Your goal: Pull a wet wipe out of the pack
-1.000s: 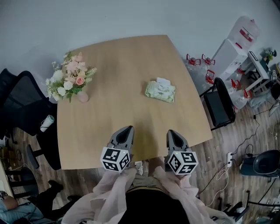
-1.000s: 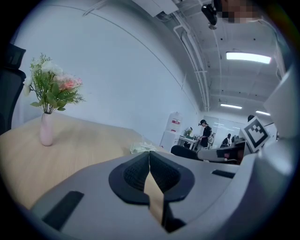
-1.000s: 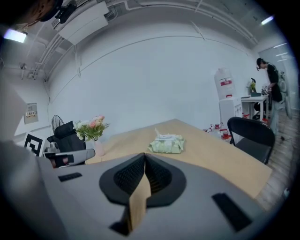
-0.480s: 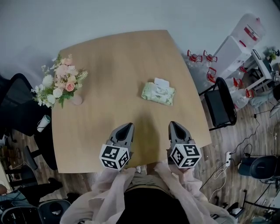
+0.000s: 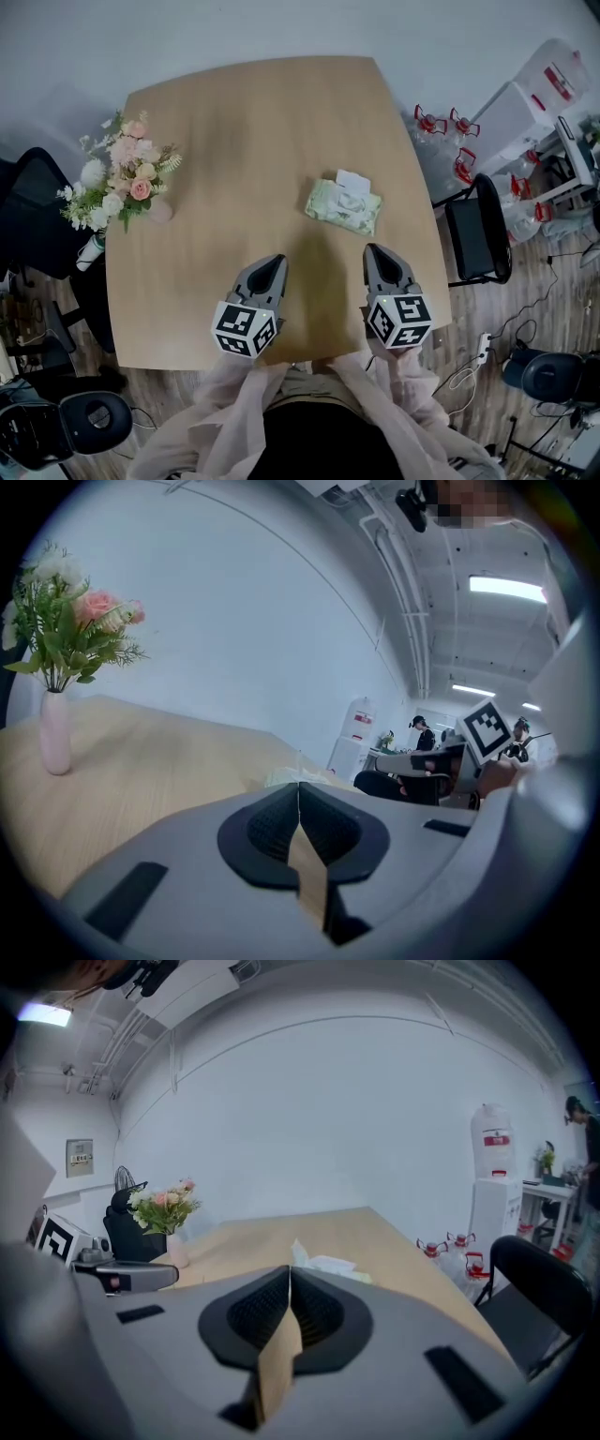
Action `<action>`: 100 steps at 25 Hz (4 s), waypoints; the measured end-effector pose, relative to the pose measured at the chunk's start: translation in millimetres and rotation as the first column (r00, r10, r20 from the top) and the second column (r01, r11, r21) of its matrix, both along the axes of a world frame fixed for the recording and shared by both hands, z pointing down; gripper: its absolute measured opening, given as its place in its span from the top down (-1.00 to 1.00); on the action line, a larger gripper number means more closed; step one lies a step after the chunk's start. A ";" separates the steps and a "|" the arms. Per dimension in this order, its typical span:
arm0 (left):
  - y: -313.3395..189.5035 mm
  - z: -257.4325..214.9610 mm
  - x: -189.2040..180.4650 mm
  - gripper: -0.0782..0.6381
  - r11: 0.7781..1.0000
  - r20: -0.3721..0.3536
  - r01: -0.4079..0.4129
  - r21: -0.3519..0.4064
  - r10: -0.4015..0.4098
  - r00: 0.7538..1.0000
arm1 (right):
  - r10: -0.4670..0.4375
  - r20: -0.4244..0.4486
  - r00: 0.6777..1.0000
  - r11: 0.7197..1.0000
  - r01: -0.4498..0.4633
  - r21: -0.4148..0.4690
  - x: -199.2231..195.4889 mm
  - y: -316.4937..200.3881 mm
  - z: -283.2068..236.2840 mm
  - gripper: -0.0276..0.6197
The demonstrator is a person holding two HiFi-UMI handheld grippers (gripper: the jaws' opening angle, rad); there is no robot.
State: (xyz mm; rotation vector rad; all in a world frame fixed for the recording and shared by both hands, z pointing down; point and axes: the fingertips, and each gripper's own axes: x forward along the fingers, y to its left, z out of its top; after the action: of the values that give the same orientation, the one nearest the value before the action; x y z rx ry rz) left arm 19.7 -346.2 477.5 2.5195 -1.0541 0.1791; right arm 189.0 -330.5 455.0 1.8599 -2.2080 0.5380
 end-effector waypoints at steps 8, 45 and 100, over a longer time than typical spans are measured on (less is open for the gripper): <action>-24.8 2.7 13.6 0.74 1.000 0.002 0.024 -0.002 -0.024 1.000 | -0.070 -0.033 0.997 0.997 0.069 -0.038 8.3 -35.9 8.6 0.86; -77.5 43.5 36.6 0.74 0.990 0.059 0.110 -0.085 -0.105 0.993 | -0.354 -0.100 0.930 0.925 0.332 -0.185 -7.8 -129.2 82.6 0.47; -41.9 22.9 29.2 0.74 0.996 0.069 0.076 -0.040 -0.073 0.995 | -0.270 -0.174 0.947 0.956 0.241 -0.171 -3.4 -93.0 80.5 0.88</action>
State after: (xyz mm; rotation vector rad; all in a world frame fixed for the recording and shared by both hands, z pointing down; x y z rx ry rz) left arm 48.9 -388.1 500.4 2.4469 -1.1567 0.2634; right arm 185.6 -423.5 535.5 1.4563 -2.1686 0.4349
